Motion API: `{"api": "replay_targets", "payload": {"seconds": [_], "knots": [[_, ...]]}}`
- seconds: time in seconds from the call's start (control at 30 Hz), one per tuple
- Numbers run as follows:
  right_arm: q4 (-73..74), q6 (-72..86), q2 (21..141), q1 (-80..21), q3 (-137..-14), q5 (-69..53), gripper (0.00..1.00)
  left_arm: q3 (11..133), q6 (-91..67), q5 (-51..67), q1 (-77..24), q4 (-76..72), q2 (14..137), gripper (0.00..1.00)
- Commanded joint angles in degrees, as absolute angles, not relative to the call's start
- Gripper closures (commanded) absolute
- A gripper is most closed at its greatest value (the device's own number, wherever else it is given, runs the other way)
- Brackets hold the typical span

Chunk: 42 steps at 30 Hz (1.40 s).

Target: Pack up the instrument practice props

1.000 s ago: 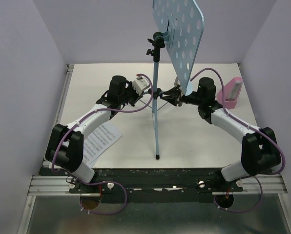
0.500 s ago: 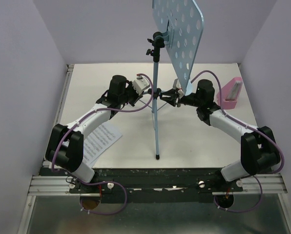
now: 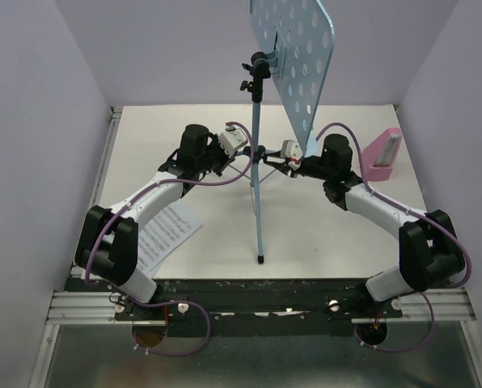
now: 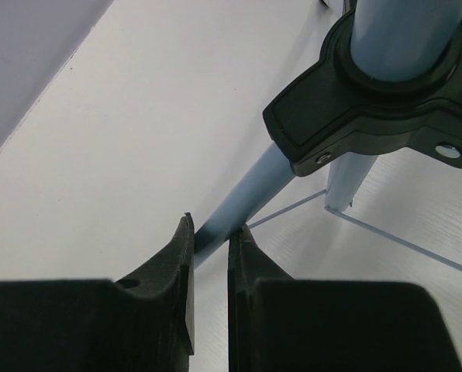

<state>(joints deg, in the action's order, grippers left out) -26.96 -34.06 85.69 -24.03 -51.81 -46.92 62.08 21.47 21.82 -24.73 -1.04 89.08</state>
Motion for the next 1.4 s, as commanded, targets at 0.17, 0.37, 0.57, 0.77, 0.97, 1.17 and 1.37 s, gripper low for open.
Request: {"api": "replay_targets", "payload": {"seconds": [0.17,0.37,0.57,0.77,0.97,1.17,1.37], "knots": [[-26.55,-56.50,86.31,-28.04,-50.36,-45.70,0.82,60.38,13.54,28.91,-26.46,10.20,90.53,1.00],[-19.44,-72.74,84.73,-28.04,-50.80,-49.82,0.87,59.85,13.18,29.44,-26.54,9.58,90.44,1.00],[-8.89,-104.71,82.62,-28.21,-48.70,-54.31,0.95,59.50,12.66,29.71,-26.46,8.70,90.00,1.00],[-2.20,-116.98,81.21,-28.21,-48.78,-54.59,0.80,58.54,10.64,30.32,-25.40,7.12,89.03,1.00],[-9.04,-107.26,78.23,-28.21,-44.48,-49.06,0.34,57.48,8.09,32.69,-22.94,5.01,88.42,1.00],[-11.43,-72.76,69.80,-28.21,-39.73,-38.17,0.32,56.52,6.59,34.19,-22.15,3.26,88.24,1.00],[-4.60,-25.73,66.53,-25.94,-44.10,-23.38,0.35,55.99,5.36,36.04,-22.24,3.16,88.77,1.00]]}}
